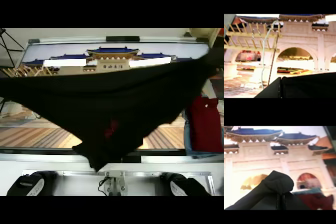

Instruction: Fold the shirts.

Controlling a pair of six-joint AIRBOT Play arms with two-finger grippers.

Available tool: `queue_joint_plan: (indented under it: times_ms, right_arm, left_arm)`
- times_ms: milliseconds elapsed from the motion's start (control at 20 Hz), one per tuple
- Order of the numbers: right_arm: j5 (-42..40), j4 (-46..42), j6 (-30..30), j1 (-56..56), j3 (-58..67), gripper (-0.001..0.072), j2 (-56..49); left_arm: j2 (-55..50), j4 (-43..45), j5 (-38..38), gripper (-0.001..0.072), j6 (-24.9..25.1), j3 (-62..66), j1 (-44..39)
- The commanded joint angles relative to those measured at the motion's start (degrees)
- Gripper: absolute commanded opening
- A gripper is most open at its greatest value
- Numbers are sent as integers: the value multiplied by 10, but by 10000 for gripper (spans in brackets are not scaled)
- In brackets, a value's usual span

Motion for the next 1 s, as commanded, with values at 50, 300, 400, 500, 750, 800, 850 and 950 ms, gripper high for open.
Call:
queue_joint_plan:
  times_ms: [50, 300, 400, 500, 750, 800, 850, 950]
  right_arm:
    - [-186, 101, 135, 0, -11, 68, -181]
    - [-102, 383, 55, 0, -11, 93, -305]
    - [-50, 416, 7, 0, -11, 167, -306]
    - [40, 433, -56, 0, -11, 669, -285]
    - [267, 387, -27, 53, -71, 664, -205]
    - [245, 377, 0, 80, -128, 664, -182]
    - [210, 377, 28, 109, -194, 665, -161]
    - [134, 430, 79, 158, -314, 665, -141]
  left_arm:
    - [1, -120, 156, 30, -35, -182, 0]
    - [-4, -125, 208, 31, 29, -270, 0]
    - [-10, -125, 209, 31, 68, -270, 0]
    - [-13, -116, 212, 31, 90, -270, 1]
    - [-16, -67, 210, 31, 90, -271, 3]
    - [-17, -67, 208, 31, 90, -271, 3]
    - [-19, -67, 203, 31, 90, -271, 3]
    - [-19, -67, 187, 31, 90, -271, 3]
